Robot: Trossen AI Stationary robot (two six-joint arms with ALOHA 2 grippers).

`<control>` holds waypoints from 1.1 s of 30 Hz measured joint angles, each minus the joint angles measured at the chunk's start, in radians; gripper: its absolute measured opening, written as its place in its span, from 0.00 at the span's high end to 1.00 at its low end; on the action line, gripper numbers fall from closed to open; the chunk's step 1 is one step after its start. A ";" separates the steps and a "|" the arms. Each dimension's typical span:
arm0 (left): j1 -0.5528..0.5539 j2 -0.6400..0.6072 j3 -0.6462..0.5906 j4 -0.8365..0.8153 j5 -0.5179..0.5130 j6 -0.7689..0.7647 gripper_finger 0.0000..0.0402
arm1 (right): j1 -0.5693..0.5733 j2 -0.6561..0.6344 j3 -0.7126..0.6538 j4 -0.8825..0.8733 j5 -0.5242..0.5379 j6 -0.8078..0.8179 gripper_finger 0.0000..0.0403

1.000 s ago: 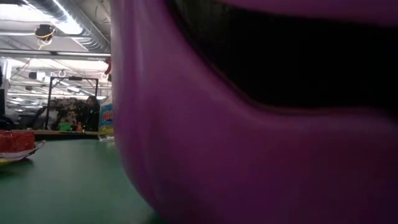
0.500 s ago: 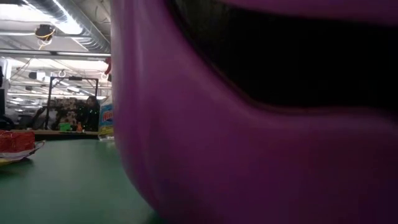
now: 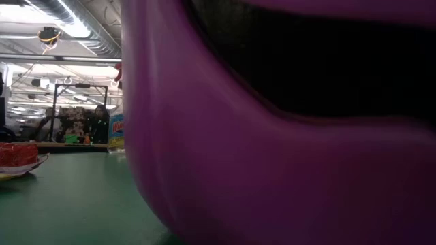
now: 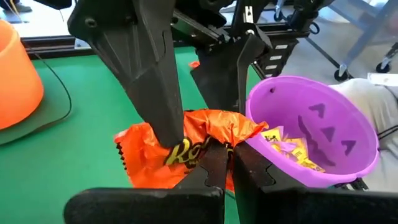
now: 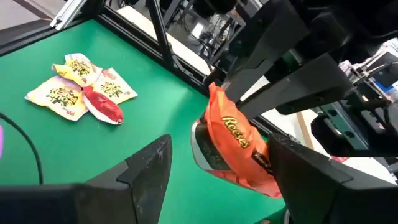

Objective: Sort candy
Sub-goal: Put the orange chocolate into the orange bucket

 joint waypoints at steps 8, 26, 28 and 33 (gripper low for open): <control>-0.003 0.000 0.000 0.003 0.018 -0.017 1.00 | 0.000 0.017 0.000 0.008 0.042 -0.028 0.36; -0.003 0.000 -0.002 0.041 0.018 -0.053 1.00 | 0.000 0.017 0.000 0.029 0.035 -0.056 0.77; -0.003 0.000 -0.003 0.051 0.018 -0.077 0.98 | 0.001 0.016 0.000 0.030 0.035 -0.055 0.79; -0.009 0.000 -0.003 0.052 -0.008 -0.075 0.82 | 0.000 0.016 0.000 0.027 0.039 -0.055 0.81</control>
